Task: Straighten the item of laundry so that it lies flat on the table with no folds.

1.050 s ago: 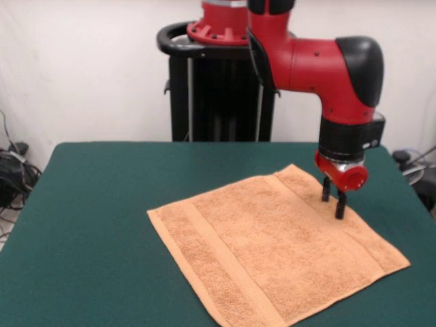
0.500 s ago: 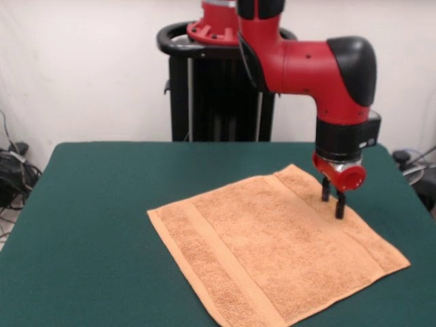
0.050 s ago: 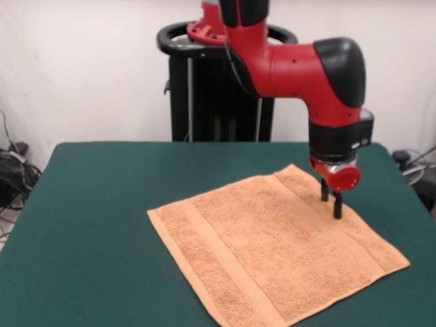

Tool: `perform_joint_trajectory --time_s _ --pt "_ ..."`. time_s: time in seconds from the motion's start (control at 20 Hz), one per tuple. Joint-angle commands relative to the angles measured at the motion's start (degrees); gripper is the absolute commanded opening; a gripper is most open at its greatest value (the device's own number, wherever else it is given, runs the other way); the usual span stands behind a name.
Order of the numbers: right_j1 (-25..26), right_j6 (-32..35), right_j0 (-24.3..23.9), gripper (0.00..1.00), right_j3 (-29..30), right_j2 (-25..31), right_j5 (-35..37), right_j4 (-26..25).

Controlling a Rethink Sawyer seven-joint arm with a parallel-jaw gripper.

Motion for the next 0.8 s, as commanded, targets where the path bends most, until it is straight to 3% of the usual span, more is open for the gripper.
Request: perform_joint_trajectory --time_s 0.05,0.2,0.5,0.8 --pt "7.69 6.51 -1.15 1.0 1.95 6.1 4.11 0.45" --pt "5.98 6.86 -0.7 1.0 2.88 6.58 4.85 0.96" --pt "-2.59 8.16 1.51 1.0 6.19 5.43 9.09 2.93" --pt "-7.45 6.04 3.18 1.0 4.45 0.21 10.72 2.78"
